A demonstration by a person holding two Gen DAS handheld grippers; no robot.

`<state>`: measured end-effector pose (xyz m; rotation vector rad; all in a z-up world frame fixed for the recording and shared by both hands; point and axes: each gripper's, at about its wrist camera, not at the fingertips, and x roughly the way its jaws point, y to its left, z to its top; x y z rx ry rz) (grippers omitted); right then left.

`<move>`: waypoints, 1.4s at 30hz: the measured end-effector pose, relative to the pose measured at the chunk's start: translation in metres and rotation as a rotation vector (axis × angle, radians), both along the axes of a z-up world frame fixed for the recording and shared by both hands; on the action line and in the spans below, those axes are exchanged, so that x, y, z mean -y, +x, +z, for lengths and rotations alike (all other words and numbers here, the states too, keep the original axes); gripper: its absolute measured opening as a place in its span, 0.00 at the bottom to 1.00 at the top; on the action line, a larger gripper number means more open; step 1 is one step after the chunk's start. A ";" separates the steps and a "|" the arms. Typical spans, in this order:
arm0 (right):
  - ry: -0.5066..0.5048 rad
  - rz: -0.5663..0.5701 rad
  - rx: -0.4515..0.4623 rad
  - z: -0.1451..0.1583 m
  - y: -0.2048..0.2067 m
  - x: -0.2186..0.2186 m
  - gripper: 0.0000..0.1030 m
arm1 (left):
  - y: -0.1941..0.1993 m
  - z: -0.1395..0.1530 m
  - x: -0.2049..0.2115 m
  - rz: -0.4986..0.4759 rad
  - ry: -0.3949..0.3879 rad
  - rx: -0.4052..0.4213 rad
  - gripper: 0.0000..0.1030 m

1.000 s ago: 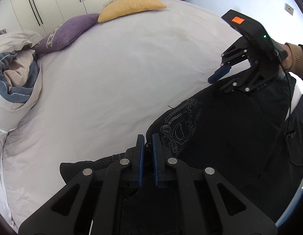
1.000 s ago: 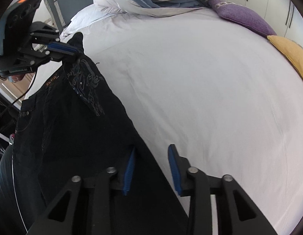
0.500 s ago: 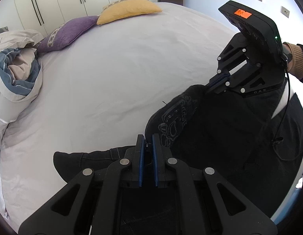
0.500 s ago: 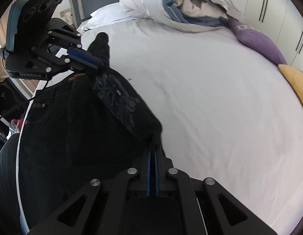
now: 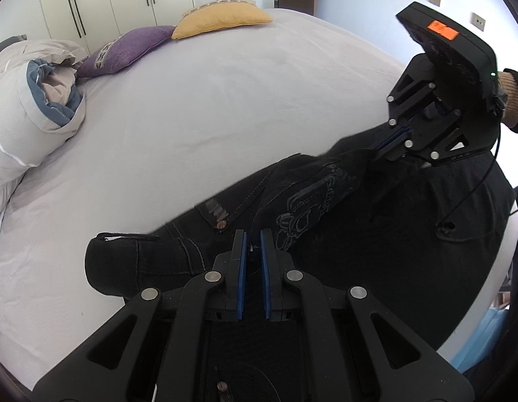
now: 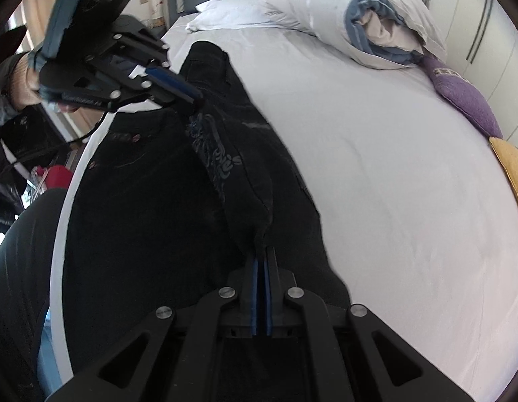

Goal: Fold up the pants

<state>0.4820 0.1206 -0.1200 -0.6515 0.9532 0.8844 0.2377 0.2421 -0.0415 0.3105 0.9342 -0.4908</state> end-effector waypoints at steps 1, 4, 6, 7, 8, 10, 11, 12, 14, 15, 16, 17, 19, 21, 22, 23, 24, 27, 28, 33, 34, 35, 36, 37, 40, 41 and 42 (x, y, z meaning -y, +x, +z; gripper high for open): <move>-0.007 0.013 0.000 -0.001 -0.008 -0.001 0.03 | -0.006 -0.002 -0.002 0.004 0.000 -0.005 0.07; -0.030 0.052 0.002 -0.006 -0.041 -0.010 0.03 | -0.030 -0.011 -0.003 -0.023 0.038 -0.011 0.07; -0.055 0.079 0.009 -0.011 -0.062 -0.017 0.03 | -0.047 -0.019 -0.001 -0.039 0.072 -0.016 0.07; -0.077 0.095 0.015 -0.016 -0.073 -0.021 0.03 | -0.054 -0.025 0.000 -0.044 0.080 -0.021 0.07; -0.096 0.114 0.018 -0.021 -0.085 -0.025 0.03 | -0.063 -0.031 -0.001 -0.048 0.089 -0.030 0.07; -0.117 0.139 0.008 -0.032 -0.103 -0.033 0.03 | -0.078 -0.040 -0.001 -0.057 0.105 -0.042 0.07; -0.127 0.149 0.006 -0.036 -0.110 -0.036 0.03 | -0.087 -0.045 -0.001 -0.069 0.116 -0.045 0.07; -0.142 0.165 0.005 -0.042 -0.120 -0.039 0.03 | -0.095 -0.050 0.000 -0.078 0.127 -0.049 0.07; -0.164 0.186 0.006 -0.050 -0.134 -0.044 0.03 | -0.111 -0.058 0.001 -0.100 0.156 -0.054 0.07; -0.176 0.198 0.010 -0.053 -0.142 -0.047 0.03 | -0.119 -0.061 0.002 -0.110 0.172 -0.054 0.07; -0.189 0.211 0.015 -0.057 -0.149 -0.050 0.03 | -0.125 -0.064 0.003 -0.118 0.188 -0.052 0.07; -0.198 0.223 0.018 -0.059 -0.159 -0.052 0.03 | -0.133 -0.067 0.004 -0.128 0.212 -0.045 0.07; -0.226 0.254 0.039 -0.063 -0.171 -0.058 0.03 | -0.147 -0.074 0.007 -0.154 0.265 -0.021 0.07; -0.275 0.297 0.082 -0.069 -0.186 -0.065 0.03 | -0.158 -0.078 0.007 -0.167 0.292 -0.013 0.07; -0.294 0.322 0.101 -0.071 -0.196 -0.070 0.03 | -0.161 -0.080 0.006 -0.171 0.303 -0.010 0.07; -0.299 0.333 0.106 -0.071 -0.202 -0.073 0.03 | -0.164 -0.082 0.005 -0.176 0.318 -0.003 0.07; -0.299 0.342 0.109 -0.071 -0.209 -0.077 0.03 | -0.168 -0.084 0.004 -0.181 0.334 0.003 0.07; -0.302 0.342 0.123 -0.074 -0.221 -0.086 0.03 | -0.177 -0.090 0.000 -0.178 0.356 0.013 0.07; -0.298 0.336 0.126 -0.075 -0.225 -0.088 0.03 | -0.180 -0.091 -0.002 -0.173 0.358 0.015 0.07; -0.288 0.307 0.129 -0.077 -0.225 -0.095 0.03 | -0.178 -0.095 -0.015 -0.145 0.353 0.021 0.07; -0.294 0.304 0.128 -0.078 -0.225 -0.092 0.03 | -0.179 -0.099 -0.015 -0.144 0.355 0.023 0.07; -0.296 0.299 0.126 -0.079 -0.226 -0.094 0.03 | -0.181 -0.104 -0.015 -0.142 0.360 0.027 0.08; -0.297 0.292 0.124 -0.081 -0.226 -0.095 0.03 | -0.178 -0.106 -0.015 -0.139 0.359 0.029 0.08; -0.301 0.285 0.128 -0.081 -0.226 -0.096 0.03 | -0.176 -0.106 -0.016 -0.130 0.353 0.032 0.08; -0.296 0.270 0.136 -0.076 -0.230 -0.100 0.03 | -0.171 -0.102 -0.020 -0.114 0.338 0.044 0.08; -0.289 0.264 0.134 -0.074 -0.229 -0.101 0.03 | -0.169 -0.101 -0.021 -0.121 0.347 0.051 0.08; -0.279 0.258 0.131 -0.072 -0.229 -0.101 0.03 | -0.178 -0.101 -0.019 -0.124 0.355 0.056 0.08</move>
